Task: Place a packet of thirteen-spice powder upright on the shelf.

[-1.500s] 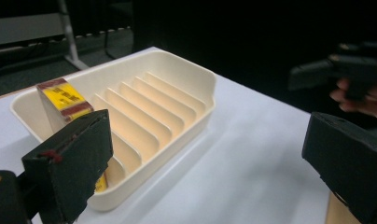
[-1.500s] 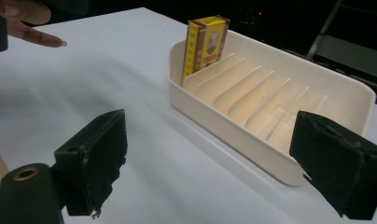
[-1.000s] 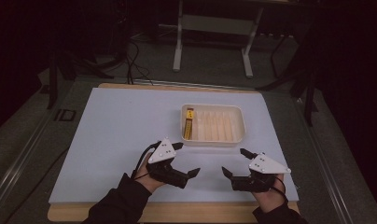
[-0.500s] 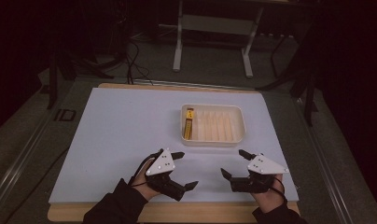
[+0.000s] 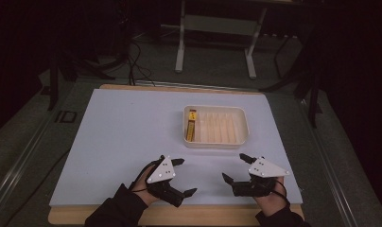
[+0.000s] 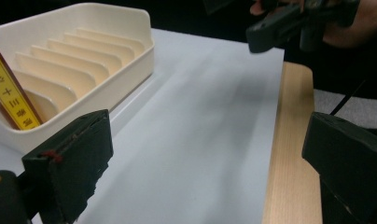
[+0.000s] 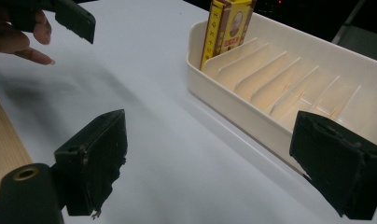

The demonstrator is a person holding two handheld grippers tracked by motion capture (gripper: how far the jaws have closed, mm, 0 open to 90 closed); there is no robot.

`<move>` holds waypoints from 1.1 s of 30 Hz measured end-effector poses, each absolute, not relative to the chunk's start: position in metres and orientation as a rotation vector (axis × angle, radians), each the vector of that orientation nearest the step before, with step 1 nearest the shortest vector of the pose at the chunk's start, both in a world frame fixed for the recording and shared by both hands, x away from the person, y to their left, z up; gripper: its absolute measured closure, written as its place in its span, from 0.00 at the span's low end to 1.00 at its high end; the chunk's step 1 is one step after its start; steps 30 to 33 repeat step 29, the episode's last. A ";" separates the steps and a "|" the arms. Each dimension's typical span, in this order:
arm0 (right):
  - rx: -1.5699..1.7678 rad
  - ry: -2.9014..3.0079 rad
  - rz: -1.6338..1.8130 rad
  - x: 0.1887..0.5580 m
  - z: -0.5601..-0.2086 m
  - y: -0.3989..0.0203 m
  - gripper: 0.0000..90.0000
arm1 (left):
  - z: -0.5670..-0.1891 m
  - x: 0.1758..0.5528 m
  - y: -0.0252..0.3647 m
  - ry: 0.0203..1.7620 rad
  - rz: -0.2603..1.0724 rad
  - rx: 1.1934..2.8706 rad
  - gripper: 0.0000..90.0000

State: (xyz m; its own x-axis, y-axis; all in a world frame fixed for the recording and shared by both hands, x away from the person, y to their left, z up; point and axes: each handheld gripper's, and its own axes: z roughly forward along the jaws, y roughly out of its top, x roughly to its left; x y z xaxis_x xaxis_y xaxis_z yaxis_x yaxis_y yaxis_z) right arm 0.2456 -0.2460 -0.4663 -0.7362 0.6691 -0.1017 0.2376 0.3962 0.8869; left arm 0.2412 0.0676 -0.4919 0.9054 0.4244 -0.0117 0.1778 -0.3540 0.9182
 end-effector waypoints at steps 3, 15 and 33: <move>0.775 2.216 1.305 0.246 -0.467 -0.247 0.12 | -0.494 0.242 0.069 0.445 0.268 1.944 0.03; 0.765 2.237 1.303 0.248 -0.470 -0.250 0.13 | -0.502 0.239 0.071 0.453 0.295 1.959 0.03; 0.756 2.270 1.295 0.250 -0.476 -0.250 0.15 | -0.506 0.240 0.069 0.460 0.280 1.955 0.03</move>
